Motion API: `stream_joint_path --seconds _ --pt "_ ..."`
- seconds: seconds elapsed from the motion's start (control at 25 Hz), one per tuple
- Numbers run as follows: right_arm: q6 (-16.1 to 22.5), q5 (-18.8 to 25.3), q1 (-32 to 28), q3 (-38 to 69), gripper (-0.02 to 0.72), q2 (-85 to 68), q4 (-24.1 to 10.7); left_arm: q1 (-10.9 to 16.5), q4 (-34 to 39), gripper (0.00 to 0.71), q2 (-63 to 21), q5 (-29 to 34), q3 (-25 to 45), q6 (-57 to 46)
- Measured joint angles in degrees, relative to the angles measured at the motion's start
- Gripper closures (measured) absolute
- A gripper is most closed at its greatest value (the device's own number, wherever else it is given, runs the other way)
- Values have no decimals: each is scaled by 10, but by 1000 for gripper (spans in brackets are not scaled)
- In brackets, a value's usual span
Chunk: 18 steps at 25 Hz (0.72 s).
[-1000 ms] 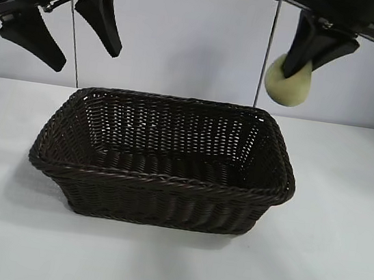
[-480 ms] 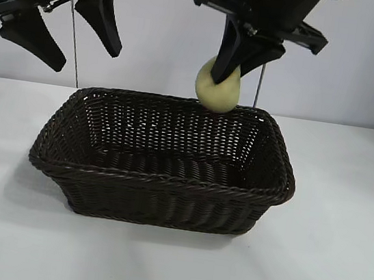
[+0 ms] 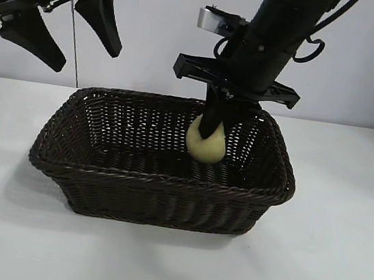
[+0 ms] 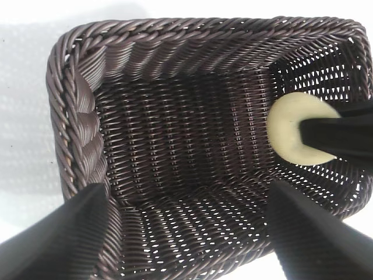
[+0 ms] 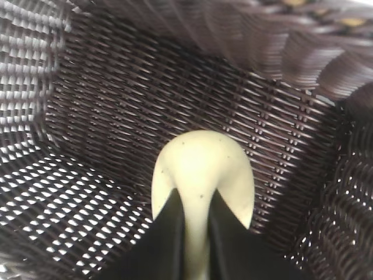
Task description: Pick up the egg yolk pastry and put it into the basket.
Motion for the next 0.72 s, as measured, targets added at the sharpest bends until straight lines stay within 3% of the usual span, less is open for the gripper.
stream_joint_path --seconds 0.16,0.24,0.72 --pt "-1 8 0 -15 287 0 1 0 0 161 0 0 0 0" --pt "6 18 0 -29 244 -2 2 0 0 161 0 0 0 0" --pt "3 149 -58 -134 218 -21 2 0 6 161 0 9 0 0"
